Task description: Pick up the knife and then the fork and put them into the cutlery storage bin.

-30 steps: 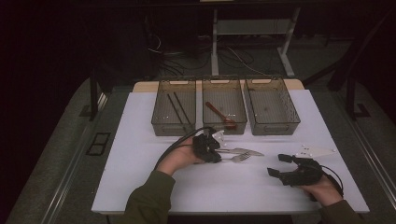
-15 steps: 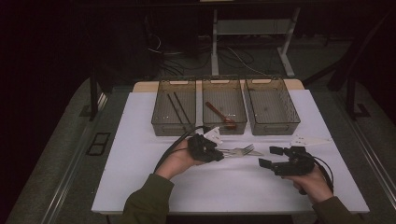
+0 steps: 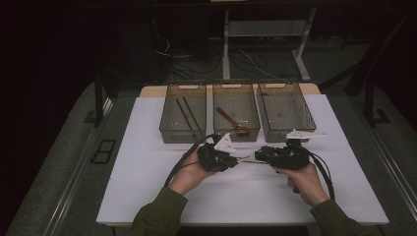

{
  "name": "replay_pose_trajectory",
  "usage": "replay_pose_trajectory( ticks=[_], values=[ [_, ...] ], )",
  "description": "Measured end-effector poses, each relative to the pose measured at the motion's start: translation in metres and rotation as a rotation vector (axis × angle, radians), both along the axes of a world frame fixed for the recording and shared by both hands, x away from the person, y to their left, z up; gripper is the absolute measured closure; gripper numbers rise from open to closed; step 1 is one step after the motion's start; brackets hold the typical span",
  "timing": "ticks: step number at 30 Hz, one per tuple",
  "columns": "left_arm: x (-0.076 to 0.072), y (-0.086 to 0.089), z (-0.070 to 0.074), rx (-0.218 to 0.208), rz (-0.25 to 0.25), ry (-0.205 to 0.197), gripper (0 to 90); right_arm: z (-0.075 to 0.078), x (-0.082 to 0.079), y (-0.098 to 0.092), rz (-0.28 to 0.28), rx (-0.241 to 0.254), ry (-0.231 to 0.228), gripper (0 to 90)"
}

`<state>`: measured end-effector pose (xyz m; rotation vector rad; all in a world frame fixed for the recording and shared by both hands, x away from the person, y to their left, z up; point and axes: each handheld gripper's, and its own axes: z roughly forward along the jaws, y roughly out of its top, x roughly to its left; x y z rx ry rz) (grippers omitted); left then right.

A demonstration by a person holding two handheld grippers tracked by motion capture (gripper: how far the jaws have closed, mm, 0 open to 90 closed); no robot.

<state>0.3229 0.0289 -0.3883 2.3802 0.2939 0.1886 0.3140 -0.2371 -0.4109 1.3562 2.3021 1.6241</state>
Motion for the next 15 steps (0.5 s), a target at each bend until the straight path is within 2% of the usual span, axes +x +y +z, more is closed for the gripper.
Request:
replay_pose_trajectory(
  ticks=[5, 8, 9, 11, 13, 15],
  values=[
    [0.0, 0.0, 0.001, -0.009, 0.028, -0.026, 83.2, -0.002, 0.009, 0.004, -0.014, 0.051, 0.038, 70.1],
    [0.0, 0.001, 0.001, -0.007, 0.032, -0.033, 83.2, -0.001, 0.011, 0.004, -0.019, 0.086, 0.031, 82.0],
    [0.0, 0.0, 0.001, -0.002, 0.032, -0.035, 83.1, 0.0, 0.012, 0.004, -0.021, 0.106, 0.037, 83.3],
    [0.0, 0.001, 0.001, -0.012, 0.038, -0.03, 82.9, 0.003, 0.012, 0.005, -0.023, 0.108, 0.023, 85.4],
    [0.001, 0.001, 0.001, -0.024, 0.037, -0.015, 82.5, 0.004, 0.014, 0.005, -0.024, 0.141, 0.027, 87.1],
    [0.002, 0.001, 0.001, -0.037, 0.039, -0.018, 81.8, 0.005, 0.016, 0.005, -0.024, 0.142, 0.012, 87.3]
  ],
)
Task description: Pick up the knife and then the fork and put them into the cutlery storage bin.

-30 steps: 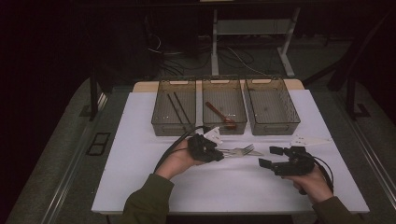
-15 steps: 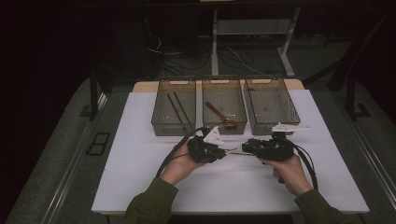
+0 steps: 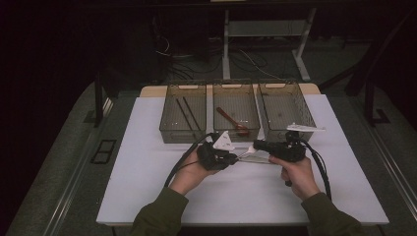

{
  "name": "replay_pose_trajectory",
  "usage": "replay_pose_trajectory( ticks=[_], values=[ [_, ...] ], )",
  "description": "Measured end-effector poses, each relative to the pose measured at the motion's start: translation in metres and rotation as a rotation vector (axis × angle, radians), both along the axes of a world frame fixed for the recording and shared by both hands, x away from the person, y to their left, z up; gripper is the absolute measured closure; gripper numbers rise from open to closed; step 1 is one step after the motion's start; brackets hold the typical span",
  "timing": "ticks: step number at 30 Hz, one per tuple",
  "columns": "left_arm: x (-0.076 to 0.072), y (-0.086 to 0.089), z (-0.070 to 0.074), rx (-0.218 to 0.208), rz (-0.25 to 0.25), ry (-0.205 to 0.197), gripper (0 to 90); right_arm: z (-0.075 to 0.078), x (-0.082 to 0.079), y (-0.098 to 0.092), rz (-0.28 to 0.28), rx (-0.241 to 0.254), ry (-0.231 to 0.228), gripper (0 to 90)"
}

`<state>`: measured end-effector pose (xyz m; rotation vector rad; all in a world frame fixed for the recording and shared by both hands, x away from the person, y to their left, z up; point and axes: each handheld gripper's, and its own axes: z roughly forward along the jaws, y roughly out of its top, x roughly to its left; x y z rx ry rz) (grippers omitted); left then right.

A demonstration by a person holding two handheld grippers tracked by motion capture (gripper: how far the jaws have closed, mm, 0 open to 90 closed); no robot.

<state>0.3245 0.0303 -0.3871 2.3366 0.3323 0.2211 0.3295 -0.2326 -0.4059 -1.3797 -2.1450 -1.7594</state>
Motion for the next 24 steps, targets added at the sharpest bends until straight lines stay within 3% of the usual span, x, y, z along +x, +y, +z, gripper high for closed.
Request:
replay_pose_trajectory(
  ticks=[3, 5, 7, 10, 13, 15, 24],
  values=[
    [0.0, 0.001, 0.001, -0.018, -0.002, -0.001, 79.2, 0.003, 0.001, 0.0, 0.0, 0.007, -0.007, 87.4],
    [0.0, 0.003, 0.0, -0.03, -0.009, 0.013, 72.3, 0.005, 0.001, -0.001, -0.004, 0.009, -0.015, 87.4],
    [-0.001, 0.007, -0.002, -0.055, -0.018, 0.022, 63.1, 0.008, 0.001, -0.005, -0.004, 0.003, -0.033, 87.4],
    [-0.002, 0.015, -0.002, -0.106, -0.017, 0.048, 57.7, 0.011, 0.001, -0.013, -0.014, -0.002, -0.043, 87.4],
    [-0.004, 0.022, -0.002, -0.128, -0.011, 0.05, 53.7, 0.016, 0.0, -0.02, -0.025, -0.025, -0.059, 87.3],
    [-0.007, 0.033, -0.001, -0.159, 0.007, 0.054, 50.8, 0.018, 0.0, -0.025, -0.033, -0.037, -0.068, 87.3],
    [-0.022, 0.066, -0.006, -0.207, 0.081, 0.049, 37.3, 0.032, 0.001, -0.05, -0.069, -0.057, -0.105, 87.3]
  ],
)
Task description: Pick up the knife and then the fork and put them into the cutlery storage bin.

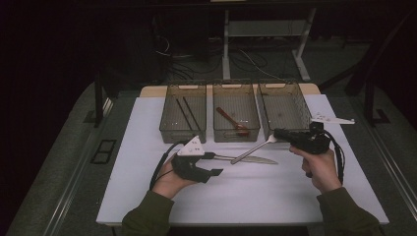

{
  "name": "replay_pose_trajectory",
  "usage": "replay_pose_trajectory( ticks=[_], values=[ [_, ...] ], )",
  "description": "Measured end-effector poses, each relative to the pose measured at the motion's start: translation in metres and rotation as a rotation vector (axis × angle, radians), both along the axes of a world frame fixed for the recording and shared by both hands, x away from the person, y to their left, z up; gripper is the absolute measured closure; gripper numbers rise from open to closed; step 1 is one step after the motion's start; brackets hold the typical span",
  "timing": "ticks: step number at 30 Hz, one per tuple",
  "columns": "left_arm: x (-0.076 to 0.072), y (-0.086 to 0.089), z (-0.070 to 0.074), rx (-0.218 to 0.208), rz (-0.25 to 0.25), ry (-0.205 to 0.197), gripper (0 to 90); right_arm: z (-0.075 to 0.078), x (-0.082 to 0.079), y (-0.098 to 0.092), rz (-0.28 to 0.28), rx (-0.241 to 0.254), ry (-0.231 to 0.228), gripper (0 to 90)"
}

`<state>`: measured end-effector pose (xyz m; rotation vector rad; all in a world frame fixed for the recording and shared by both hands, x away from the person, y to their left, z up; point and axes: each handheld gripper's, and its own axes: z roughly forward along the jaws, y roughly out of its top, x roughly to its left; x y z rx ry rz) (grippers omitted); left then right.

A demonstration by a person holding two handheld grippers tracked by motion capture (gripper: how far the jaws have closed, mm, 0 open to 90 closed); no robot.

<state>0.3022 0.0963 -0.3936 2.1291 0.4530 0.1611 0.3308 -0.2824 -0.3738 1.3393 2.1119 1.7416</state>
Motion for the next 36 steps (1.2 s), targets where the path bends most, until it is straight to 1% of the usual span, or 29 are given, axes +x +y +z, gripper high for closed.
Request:
replay_pose_trajectory(
  ticks=[1, 2, 3, 4, 5, 6, 7, 9, 10, 11, 13, 14, 15, 16, 17, 18, 19, 20, 21, 22, 23, 24, 26, 27, 28, 31, 32, 35, 36],
  values=[
    [-0.006, 0.008, -0.002, -0.004, 0.022, -0.007, 35.5, 0.002, 0.001, -0.003, -0.007, -0.007, -0.005, 87.3],
    [-0.006, 0.008, -0.002, -0.004, 0.022, -0.007, 34.3, 0.005, 0.002, -0.006, -0.014, -0.021, -0.015, 87.3],
    [-0.01, 0.016, -0.005, -0.015, 0.044, -0.007, 33.1, 0.007, 0.002, -0.008, -0.021, -0.033, -0.021, 87.3],
    [-0.01, 0.016, -0.005, -0.015, 0.044, -0.007, 31.4, 0.007, 0.002, -0.008, -0.021, -0.033, -0.021, 87.3],
    [-0.013, 0.024, -0.008, -0.021, 0.065, 0.0, 29.7, 0.012, 0.005, -0.013, -0.034, -0.053, -0.037, 87.3],
    [-0.014, 0.027, -0.01, -0.033, 0.08, 0.004, 27.4, 0.014, 0.006, -0.016, -0.042, -0.061, -0.039, 87.3],
    [-0.014, 0.027, -0.01, -0.033, 0.08, 0.004, 25.1, 0.016, 0.008, -0.018, -0.049, -0.065, -0.038, 87.3],
    [-0.016, 0.032, -0.013, -0.038, 0.098, 0.007, 21.6, 0.02, 0.012, -0.025, -0.067, -0.073, -0.049, 87.3],
    [-0.017, 0.035, -0.014, -0.047, 0.107, 0.01, 21.6, 0.02, 0.012, -0.025, -0.067, -0.073, -0.049, 87.3],
    [-0.019, 0.039, -0.017, -0.051, 0.119, 0.006, 18.1, 0.024, 0.016, -0.032, -0.093, -0.079, -0.05, 87.3],
    [-0.02, 0.041, -0.019, -0.053, 0.129, 0.008, 14.0, 0.027, 0.02, -0.039, -0.112, -0.087, -0.055, 87.3],
    [-0.02, 0.044, -0.02, -0.053, 0.135, 0.007, 13.5, 0.03, 0.023, -0.042, -0.124, -0.09, -0.057, 87.3],
    [-0.021, 0.046, -0.022, -0.057, 0.142, 0.002, 13.5, 0.03, 0.023, -0.042, -0.124, -0.09, -0.057, 87.3],
    [-0.021, 0.049, -0.023, -0.056, 0.146, -0.002, 10.2, 0.034, 0.028, -0.049, -0.148, -0.103, -0.061, 87.3],
    [-0.022, 0.051, -0.024, -0.053, 0.152, -0.007, 10.2, 0.034, 0.028, -0.049, -0.148, -0.103, -0.061, 87.3],
    [-0.022, 0.052, -0.025, -0.057, 0.161, -0.009, 5.2, 0.039, 0.033, -0.056, -0.176, -0.121, -0.061, 87.3],
    [-0.023, 0.054, -0.027, -0.061, 0.164, -0.006, 3.0, 0.042, 0.036, -0.06, -0.192, -0.136, -0.063, 87.3],
    [-0.024, 0.055, -0.027, -0.055, 0.161, -0.008, 0.5, 0.044, 0.038, -0.063, -0.209, -0.151, -0.066, 87.3],
    [-0.025, 0.056, -0.028, -0.05, 0.165, -0.004, 0.0, 0.045, 0.041, -0.066, -0.22, -0.161, -0.06, 87.3],
    [-0.025, 0.057, -0.029, -0.054, 0.169, 0.0, 0.0, 0.045, 0.041, -0.066, -0.22, -0.161, -0.06, 87.3],
    [-0.027, 0.058, -0.03, -0.058, 0.175, 0.002, 0.0, 0.049, 0.046, -0.074, -0.245, -0.171, -0.063, 87.3],
    [-0.027, 0.059, -0.031, -0.063, 0.175, 0.001, 0.0, 0.05, 0.048, -0.076, -0.252, -0.17, -0.058, 87.3],
    [-0.028, 0.061, -0.031, -0.06, 0.176, 0.006, 0.0, 0.052, 0.052, -0.083, -0.268, -0.171, -0.056, 87.3],
    [-0.028, 0.061, -0.031, -0.056, 0.174, 0.005, 0.0, 0.053, 0.053, -0.086, -0.271, -0.162, -0.05, 87.3],
    [-0.028, 0.061, -0.03, -0.057, 0.175, 0.004, 0.0, 0.053, 0.053, -0.086, -0.271, -0.162, -0.05, 87.3],
    [-0.028, 0.061, -0.03, -0.065, 0.171, 0.006, 0.0, 0.054, 0.056, -0.093, -0.296, -0.167, -0.052, 87.3],
    [-0.027, 0.061, -0.03, -0.062, 0.167, 0.009, 0.0, 0.054, 0.057, -0.095, -0.302, -0.165, -0.044, 87.3],
    [-0.027, 0.06, -0.031, -0.058, 0.164, 0.019, 0.0, 0.051, 0.061, -0.097, -0.31, -0.198, -0.033, 87.3],
    [-0.027, 0.06, -0.031, -0.051, 0.163, 0.024, 0.0, 0.049, 0.064, -0.097, -0.309, -0.208, -0.023, 87.3]
  ],
)
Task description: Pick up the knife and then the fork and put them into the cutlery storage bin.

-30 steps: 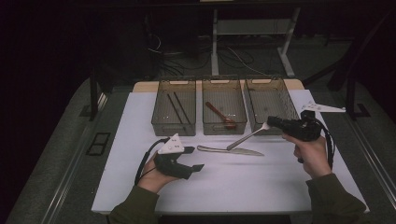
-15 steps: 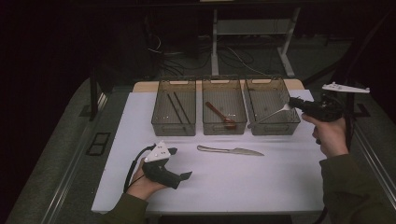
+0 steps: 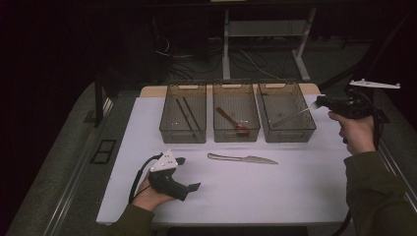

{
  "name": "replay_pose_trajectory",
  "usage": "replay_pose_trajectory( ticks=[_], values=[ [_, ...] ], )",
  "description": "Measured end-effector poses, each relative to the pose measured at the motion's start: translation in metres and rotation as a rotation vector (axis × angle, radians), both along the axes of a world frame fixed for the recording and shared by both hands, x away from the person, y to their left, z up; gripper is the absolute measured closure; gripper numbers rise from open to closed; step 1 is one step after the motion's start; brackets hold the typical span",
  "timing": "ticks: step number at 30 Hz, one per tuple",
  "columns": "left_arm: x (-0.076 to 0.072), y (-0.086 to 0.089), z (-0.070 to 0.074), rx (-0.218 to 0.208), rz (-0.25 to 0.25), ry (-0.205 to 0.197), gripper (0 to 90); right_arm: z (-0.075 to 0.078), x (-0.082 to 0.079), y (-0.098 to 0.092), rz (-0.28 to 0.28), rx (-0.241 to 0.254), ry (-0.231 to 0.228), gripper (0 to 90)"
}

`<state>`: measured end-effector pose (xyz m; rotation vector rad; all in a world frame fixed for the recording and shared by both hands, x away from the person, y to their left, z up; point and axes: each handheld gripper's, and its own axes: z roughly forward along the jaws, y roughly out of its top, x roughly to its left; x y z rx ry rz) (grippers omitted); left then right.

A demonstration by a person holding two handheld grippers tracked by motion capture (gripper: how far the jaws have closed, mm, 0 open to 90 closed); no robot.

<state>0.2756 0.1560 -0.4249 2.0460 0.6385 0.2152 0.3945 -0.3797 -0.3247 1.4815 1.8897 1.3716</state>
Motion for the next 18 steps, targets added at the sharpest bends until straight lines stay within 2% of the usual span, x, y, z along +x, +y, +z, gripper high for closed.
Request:
replay_pose_trajectory(
  ticks=[5, 7, 8, 11, 18],
  values=[
    [0.0, -0.002, -0.002, 0.014, -0.013, 0.004, 0.0, -0.01, 0.014, 0.001, 0.001, -0.014, 0.044, 87.3],
    [0.0, -0.003, -0.002, 0.018, -0.02, 0.005, 0.0, -0.016, 0.023, 0.004, 0.019, -0.021, 0.082, 87.3],
    [0.0, -0.003, -0.002, 0.016, -0.02, 0.006, 0.0, -0.016, 0.023, 0.004, 0.019, -0.021, 0.082, 87.3],
    [0.0, -0.003, -0.003, 0.021, -0.026, 0.012, 0.0, -0.023, 0.034, 0.009, 0.04, -0.053, 0.125, 87.3],
    [0.0, -0.004, -0.003, 0.022, -0.032, 0.02, 0.0, -0.032, 0.047, 0.014, 0.056, -0.074, 0.17, 87.2]
  ],
)
